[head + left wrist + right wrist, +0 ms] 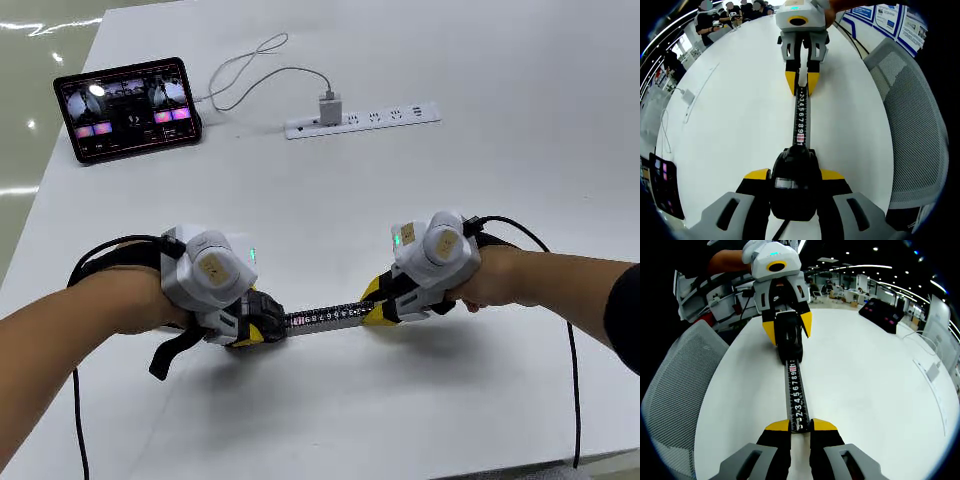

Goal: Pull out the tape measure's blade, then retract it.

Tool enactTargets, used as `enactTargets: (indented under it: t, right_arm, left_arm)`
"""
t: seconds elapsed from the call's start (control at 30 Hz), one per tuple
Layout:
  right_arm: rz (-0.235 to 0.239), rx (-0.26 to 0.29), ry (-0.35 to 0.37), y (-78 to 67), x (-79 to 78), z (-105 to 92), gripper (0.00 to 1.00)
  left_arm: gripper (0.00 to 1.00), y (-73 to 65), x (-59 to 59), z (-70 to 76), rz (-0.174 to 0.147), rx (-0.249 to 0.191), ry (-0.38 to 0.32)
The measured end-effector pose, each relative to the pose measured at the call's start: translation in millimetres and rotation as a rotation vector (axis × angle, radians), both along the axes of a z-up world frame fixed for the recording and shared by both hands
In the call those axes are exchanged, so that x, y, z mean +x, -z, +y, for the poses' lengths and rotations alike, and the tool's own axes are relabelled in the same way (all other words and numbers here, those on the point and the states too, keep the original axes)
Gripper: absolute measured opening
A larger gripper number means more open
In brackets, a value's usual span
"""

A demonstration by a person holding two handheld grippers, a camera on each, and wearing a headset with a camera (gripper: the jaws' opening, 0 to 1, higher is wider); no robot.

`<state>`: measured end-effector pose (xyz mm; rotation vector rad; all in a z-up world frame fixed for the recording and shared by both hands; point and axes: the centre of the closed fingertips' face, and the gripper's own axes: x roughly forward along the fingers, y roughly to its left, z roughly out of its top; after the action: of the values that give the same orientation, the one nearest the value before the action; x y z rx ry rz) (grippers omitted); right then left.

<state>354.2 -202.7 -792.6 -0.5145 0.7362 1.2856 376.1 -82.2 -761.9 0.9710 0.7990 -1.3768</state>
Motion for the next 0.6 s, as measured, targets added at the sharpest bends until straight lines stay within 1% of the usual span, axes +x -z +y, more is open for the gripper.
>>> enactTargets:
  t: [0.6]
  right_arm:
    - [-0.001, -0.006, 0.009, -0.2, -0.9, -10.1, 0.09]
  left_arm:
    - [0.30, -0.4, 0.5, 0.0, -0.001, -0.003, 0.002]
